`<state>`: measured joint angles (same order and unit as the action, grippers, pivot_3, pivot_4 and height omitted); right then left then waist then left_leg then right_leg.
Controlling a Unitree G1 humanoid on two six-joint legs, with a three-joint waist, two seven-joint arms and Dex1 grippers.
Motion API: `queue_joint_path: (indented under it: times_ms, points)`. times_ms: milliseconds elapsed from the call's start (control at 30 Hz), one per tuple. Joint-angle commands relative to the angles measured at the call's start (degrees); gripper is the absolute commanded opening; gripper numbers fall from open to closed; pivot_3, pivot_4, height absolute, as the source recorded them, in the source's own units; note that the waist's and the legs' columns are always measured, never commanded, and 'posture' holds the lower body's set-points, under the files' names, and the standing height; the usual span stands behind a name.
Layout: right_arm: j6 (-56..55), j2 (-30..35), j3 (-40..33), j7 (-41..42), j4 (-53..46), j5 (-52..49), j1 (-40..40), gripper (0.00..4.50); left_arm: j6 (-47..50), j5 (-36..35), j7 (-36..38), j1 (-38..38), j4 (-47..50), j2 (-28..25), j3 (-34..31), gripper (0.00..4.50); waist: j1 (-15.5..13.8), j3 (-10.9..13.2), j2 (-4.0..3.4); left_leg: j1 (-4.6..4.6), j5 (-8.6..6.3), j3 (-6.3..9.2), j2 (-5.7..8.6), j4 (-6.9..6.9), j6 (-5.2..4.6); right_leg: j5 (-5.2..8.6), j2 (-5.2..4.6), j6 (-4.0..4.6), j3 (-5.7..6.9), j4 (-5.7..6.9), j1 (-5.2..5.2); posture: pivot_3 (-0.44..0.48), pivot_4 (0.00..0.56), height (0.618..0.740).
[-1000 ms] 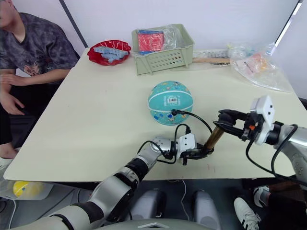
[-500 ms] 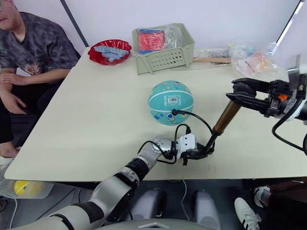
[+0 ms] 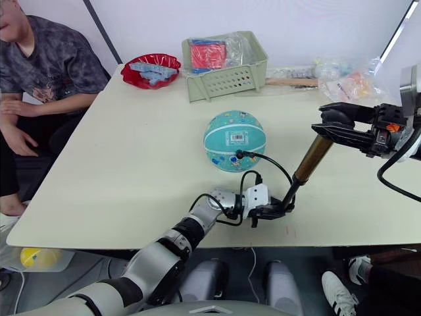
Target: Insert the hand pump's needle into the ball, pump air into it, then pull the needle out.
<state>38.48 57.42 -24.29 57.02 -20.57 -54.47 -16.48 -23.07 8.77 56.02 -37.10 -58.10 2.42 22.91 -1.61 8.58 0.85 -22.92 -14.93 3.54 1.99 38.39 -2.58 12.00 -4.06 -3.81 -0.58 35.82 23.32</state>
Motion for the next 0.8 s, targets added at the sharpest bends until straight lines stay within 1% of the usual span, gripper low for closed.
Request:
queue_joint_path:
  times_ms: [33, 167, 300, 467, 633, 800]
  points:
    - [-5.54, -3.36, 2.61, -0.38, -1.49, 7.57, 6.99, 1.66, 1.13, 2.77, 0.47, 1.68, -2.60, -0.80, 2.04, 1.09, -0.02, -0.07, 0.11, 0.02, 0.00, 0.01, 0.00, -0.02, 0.00, 0.00, 0.00, 0.00, 0.00, 0.00, -0.02, 0.000, 0.150, 0.738]
    - [-9.35, -6.98, 5.04, -1.21, -1.63, 10.67, 10.96, 1.66, 1.08, 2.79, 0.25, 1.72, -2.60, -0.84, 2.03, 1.09, 0.10, -0.12, 0.15, 0.21, 0.00, -0.02, -0.01, 0.00, 0.00, 0.00, 0.03, -0.01, -0.01, 0.01, -0.16, 0.000, 0.150, 0.738]
    - [-14.74, -10.42, 8.93, -1.33, 0.50, 15.85, 13.95, 1.66, 1.05, 2.80, 0.14, 1.81, -2.57, -0.88, 2.07, 1.09, 0.37, -0.16, 0.19, 0.29, 0.00, -0.01, -0.03, 0.02, 0.00, 0.01, 0.06, -0.02, -0.01, 0.02, -0.21, 0.000, 0.150, 0.738]
    - [-18.38, -11.96, 11.32, -0.77, 2.94, 19.25, 15.27, 1.66, 0.96, 2.88, 0.20, 1.90, -2.45, -0.99, 2.19, 1.09, 0.39, -0.16, 0.19, 0.28, 0.00, -0.01, -0.01, 0.02, 0.00, 0.00, 0.06, -0.02, -0.01, 0.02, -0.22, 0.000, 0.150, 0.738]
    - [-23.61, -16.44, 16.13, -1.41, 6.01, 23.52, 17.60, 1.65, 0.90, 2.91, 0.23, 1.78, -2.39, -1.20, 2.21, 1.09, 0.43, -0.18, 0.23, 0.29, 0.00, 0.02, -0.01, 0.02, 0.00, 0.01, 0.07, -0.02, 0.02, 0.03, -0.22, 0.000, 0.150, 0.738]
    - [-23.95, -17.17, 16.41, -1.26, 6.21, 23.64, 17.23, 1.65, 0.88, 2.82, 0.47, 1.92, -2.33, -1.41, 2.19, 1.09, 0.60, -0.19, 0.23, 0.30, 0.00, 0.00, 0.00, 0.02, 0.00, 0.00, 0.08, -0.02, 0.00, 0.03, -0.22, 0.000, 0.150, 0.738]
